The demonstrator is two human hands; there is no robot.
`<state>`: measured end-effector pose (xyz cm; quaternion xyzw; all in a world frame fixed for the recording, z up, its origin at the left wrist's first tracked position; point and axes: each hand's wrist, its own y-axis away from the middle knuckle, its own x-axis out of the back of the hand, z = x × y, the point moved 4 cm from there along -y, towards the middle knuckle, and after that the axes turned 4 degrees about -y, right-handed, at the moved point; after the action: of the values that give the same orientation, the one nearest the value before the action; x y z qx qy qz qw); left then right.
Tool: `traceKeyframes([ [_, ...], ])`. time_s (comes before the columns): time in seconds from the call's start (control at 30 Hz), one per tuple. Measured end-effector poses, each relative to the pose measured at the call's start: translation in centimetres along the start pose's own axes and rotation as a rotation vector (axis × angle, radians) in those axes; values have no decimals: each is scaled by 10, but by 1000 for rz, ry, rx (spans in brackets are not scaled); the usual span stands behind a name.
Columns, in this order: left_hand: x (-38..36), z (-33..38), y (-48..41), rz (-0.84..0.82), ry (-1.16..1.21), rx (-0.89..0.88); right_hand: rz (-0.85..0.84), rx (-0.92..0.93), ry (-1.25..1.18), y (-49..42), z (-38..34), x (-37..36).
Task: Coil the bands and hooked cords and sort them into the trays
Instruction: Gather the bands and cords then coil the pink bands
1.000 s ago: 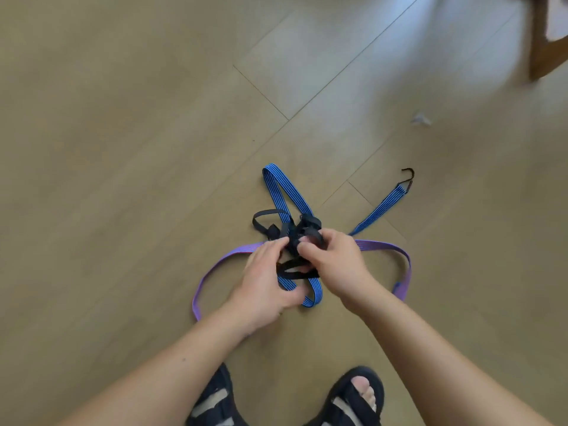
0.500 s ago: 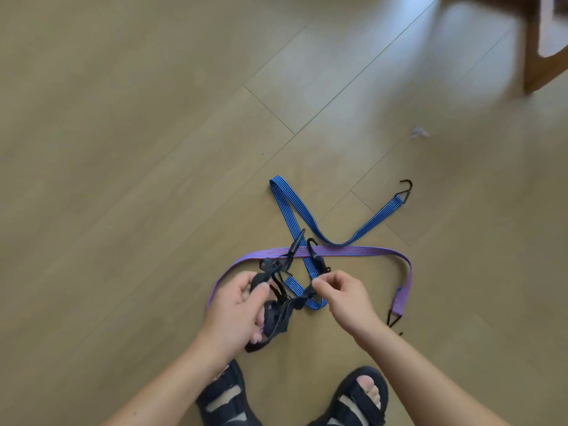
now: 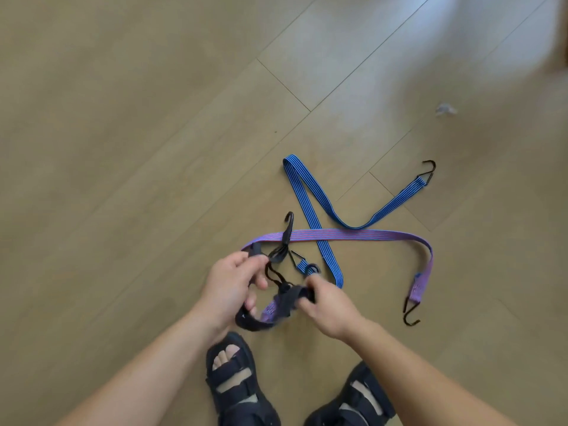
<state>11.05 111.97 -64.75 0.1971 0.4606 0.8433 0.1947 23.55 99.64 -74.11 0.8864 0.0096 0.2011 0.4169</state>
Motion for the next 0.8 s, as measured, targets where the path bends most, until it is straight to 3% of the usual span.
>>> traceKeyframes([
  [0.07,3,-5,-7,-10,-208,-66,100,-42,-350,2,-9,15],
  [0.17,-5,-17,-10,-214,-489,-130,-27,72,-684,11,-37,30],
  [0.27,-25,-27,-14,-393,-637,-184,-207,168,-800,16,-52,41],
  [0.37,-33,-29,-34,-304,-662,-174,-170,143,-773,5,-45,51],
  [0.43,-32,-30,-49,-213,-613,-128,-13,94,-634,-13,-30,57],
  [0.57,-21,-31,-73,-14,-706,-127,320,-59,196,-61,15,74],
  [0.8,2,-53,-98,198,-692,-96,381,-161,586,-111,41,46],
])
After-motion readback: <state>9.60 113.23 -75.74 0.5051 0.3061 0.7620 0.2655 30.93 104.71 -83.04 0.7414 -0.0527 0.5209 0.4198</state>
